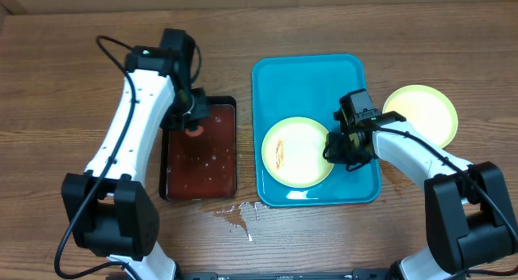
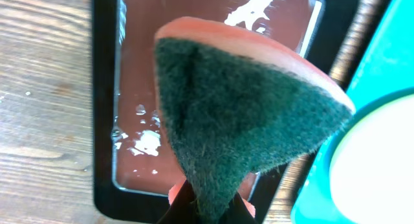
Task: Clean dirty plates on tray and stack at the side
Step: 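Carry the sponge with the left gripper onto the yellow plate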
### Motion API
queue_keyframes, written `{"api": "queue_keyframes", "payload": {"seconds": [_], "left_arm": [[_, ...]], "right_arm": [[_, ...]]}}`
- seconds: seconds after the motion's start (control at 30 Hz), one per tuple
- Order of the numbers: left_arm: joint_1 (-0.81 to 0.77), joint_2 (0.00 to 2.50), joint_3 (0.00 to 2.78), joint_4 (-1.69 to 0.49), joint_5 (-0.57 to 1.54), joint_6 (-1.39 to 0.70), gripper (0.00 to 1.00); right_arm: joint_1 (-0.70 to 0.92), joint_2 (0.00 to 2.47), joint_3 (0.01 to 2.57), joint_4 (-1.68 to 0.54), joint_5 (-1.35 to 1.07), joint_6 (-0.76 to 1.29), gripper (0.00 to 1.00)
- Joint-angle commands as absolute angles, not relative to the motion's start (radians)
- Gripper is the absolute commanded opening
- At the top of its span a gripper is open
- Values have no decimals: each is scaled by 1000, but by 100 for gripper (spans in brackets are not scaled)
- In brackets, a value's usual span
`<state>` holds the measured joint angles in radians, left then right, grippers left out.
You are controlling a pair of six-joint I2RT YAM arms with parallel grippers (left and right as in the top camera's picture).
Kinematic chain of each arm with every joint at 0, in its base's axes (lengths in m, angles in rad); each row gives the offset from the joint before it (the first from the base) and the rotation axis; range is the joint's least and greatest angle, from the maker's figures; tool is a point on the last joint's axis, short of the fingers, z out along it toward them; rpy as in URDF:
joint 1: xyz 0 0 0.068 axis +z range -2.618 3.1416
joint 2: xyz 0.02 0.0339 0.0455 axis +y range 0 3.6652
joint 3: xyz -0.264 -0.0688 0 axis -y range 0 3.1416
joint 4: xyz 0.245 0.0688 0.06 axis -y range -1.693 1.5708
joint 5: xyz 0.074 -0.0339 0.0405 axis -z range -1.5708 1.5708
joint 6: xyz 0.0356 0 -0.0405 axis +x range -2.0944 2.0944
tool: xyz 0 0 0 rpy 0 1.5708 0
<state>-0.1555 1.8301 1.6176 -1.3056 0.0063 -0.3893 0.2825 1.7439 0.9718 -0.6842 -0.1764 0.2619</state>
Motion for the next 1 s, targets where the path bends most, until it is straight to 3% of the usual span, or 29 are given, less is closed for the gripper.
{"api": "queue_keyframes", "payload": {"seconds": [0.0,0.17,0.4,0.7,0.97], "left_arm": [[-197,1816,1645,-1296,-24,-387,4],[-204,1816,1645,-1298,-32,-400,4],[-257,1816,1647,-1243,292,-405,4],[-520,1863,1609,-1024,187,-571,4],[-603,2013,1598,-963,244,-665,4]], "right_arm": [[286,1745,968,-681,-173,262,8],[286,1745,968,-682,-172,266,6],[286,1745,968,-673,-121,345,6],[286,1745,968,-678,-124,345,5],[286,1745,968,-677,-124,345,5]]}}
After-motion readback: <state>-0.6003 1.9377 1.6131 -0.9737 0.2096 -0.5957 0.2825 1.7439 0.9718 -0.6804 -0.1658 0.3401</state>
